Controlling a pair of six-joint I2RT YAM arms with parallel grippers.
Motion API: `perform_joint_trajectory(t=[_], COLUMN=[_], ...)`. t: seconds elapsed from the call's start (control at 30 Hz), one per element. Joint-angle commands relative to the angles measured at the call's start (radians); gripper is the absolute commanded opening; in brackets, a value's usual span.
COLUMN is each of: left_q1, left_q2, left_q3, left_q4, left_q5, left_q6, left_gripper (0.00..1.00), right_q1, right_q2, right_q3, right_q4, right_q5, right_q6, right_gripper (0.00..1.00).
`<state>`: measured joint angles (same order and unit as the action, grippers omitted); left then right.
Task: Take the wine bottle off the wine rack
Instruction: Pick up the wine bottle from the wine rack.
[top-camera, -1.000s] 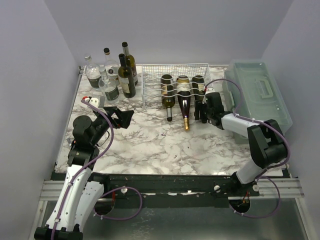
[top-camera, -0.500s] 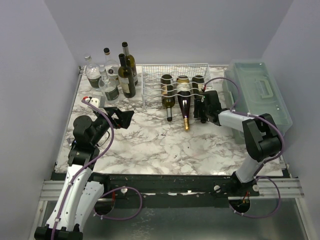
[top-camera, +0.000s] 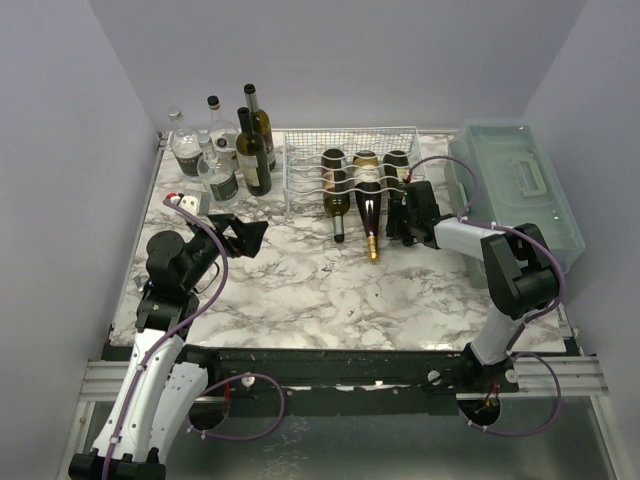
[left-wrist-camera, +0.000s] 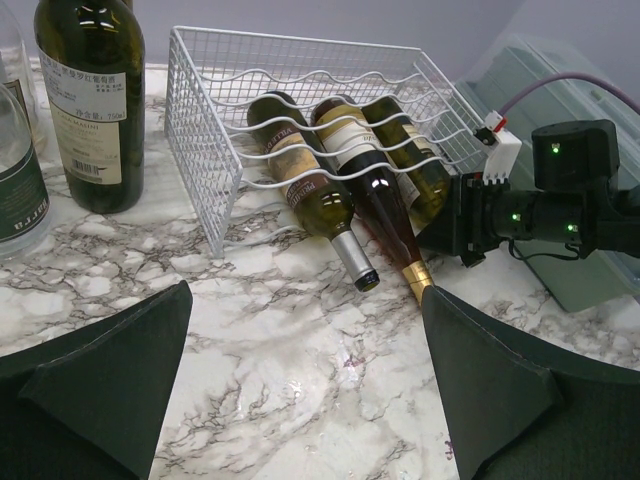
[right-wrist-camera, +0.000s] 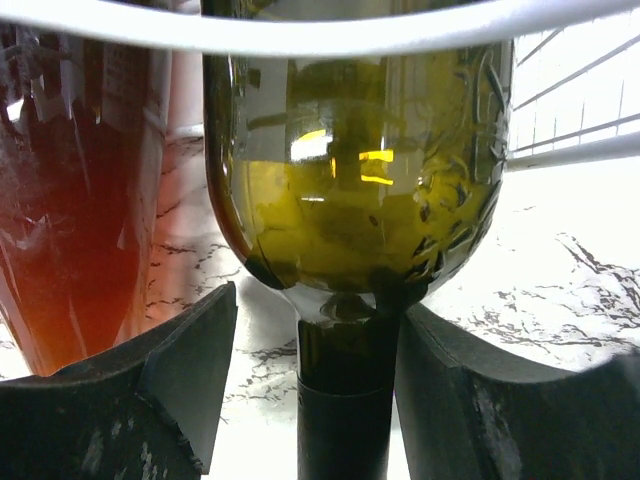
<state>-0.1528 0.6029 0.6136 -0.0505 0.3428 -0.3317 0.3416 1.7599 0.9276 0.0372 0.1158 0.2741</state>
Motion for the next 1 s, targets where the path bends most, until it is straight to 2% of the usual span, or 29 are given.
perform_joint_trajectory(t=[0.0, 0.47, 0.7, 0.8, 0.97], left_q1=[-0.006, -0.005, -0.006, -0.005, -0.005], left_q2=[-0.006, -0.004, -0.003, -0.003, -0.003], left_q3=[-0.005, -0.005, -0.005, -0.005, -0.005], left_q4=[0.011, 0.011, 0.011, 0.012, 0.011], left_q5=[-0.013, -0.013, -0.014, -0.014, -0.014], left_q6=[0.012, 0.013, 0.014, 0.014, 0.014], left_gripper=[0.99, 0.99, 0.99, 0.99, 0.99], right_q1=[-0.015, -0.031, -0.032, -0.035, -0.044], right_q2=[0.04, 0.055, 0.041, 0.029, -0.01], right_q3=[0.039, 0.038, 0.023, 0.01, -0.023], right_q4=[-0.035, -0.075, -0.068, -0.056, -0.033], right_q5=[0.018, -0.01, -0.014, -0.017, -0.026], right_q6=[0.044, 0.066, 0.071, 0.073, 0.066], right_gripper=[0.63, 0.59, 0.51, 0.42, 0.16])
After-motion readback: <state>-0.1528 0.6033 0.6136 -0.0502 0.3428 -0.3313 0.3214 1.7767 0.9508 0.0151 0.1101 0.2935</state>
